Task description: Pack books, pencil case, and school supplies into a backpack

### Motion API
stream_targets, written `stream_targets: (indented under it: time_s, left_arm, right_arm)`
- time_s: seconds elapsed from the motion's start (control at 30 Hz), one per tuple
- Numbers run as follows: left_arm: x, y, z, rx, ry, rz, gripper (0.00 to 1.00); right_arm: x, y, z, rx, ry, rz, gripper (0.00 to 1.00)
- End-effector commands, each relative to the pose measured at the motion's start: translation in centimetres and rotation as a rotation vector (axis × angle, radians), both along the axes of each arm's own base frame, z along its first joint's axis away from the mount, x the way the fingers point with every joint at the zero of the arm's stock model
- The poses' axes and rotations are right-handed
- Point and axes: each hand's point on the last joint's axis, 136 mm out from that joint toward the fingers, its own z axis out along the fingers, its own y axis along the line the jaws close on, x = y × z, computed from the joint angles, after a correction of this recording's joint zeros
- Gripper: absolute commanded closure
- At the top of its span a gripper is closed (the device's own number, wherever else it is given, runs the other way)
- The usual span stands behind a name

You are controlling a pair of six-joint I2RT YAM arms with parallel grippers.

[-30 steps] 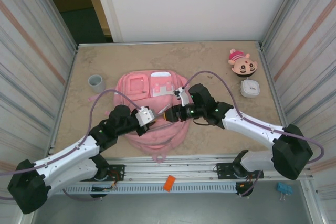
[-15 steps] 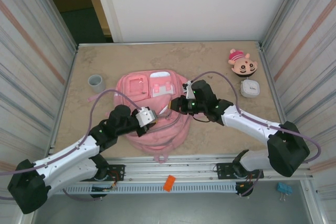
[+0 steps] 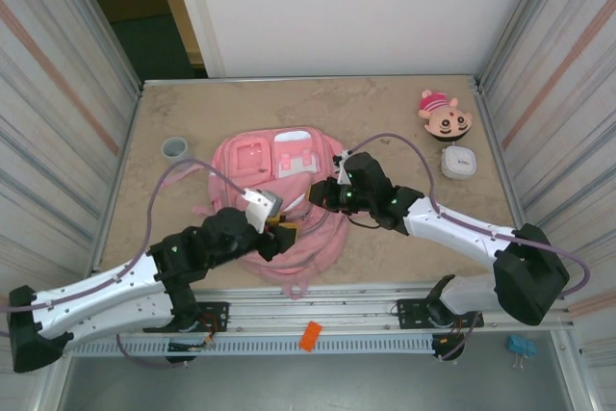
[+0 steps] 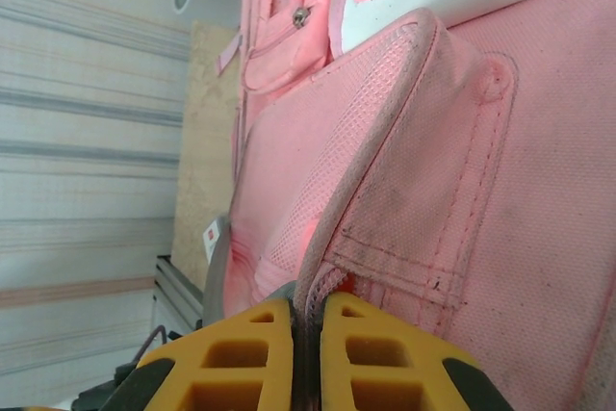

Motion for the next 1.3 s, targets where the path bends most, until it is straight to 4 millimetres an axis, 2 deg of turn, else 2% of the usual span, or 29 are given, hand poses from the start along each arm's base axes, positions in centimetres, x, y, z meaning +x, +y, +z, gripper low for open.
stream_targets:
  time_s: [0.0, 0.17, 0.5, 0.77, 0.93, 1.07, 1.27]
  left_arm:
    - [0.4, 1.8, -1.0, -0.07, 0.197, 0.261, 0.52]
    - [0.0, 0.4, -2.2, -0.063, 0.266, 0.275, 0.49]
    - [1.9, -1.8, -0.1, -0.208, 0.222, 0.316, 0.44]
    - [2.6, -2.2, -2.7, -0.242, 0.345, 0.408, 0.47]
    - [3.4, -3.0, -3.4, -0.278, 0.386, 0.414, 0.48]
    - [4.0, -3.4, -3.9, -0.297, 0.41, 0.433, 0.55]
    - [4.2, -3.6, -5.2, -0.275, 0.442, 0.46, 0.78]
  right_arm:
    - [0.9, 0.8, 3.7, 0.073, -0.093, -0.027, 1.0]
    - [0.6, 1.2, 3.8, 0.069, -0.099, -0.018, 1.0]
    - [-0.1, 1.8, 3.9, 0.067, -0.108, -0.002, 1.0]
    - [-0.3, 2.3, 4.7, 0.086, -0.121, 0.014, 1.0]
    - [-0.6, 2.3, 5.4, 0.099, -0.133, 0.017, 1.0]
    - [-0.9, 2.4, 5.7, 0.104, -0.137, 0.023, 1.0]
    - [-1.2, 2.2, 6.0, 0.106, -0.145, 0.023, 1.0]
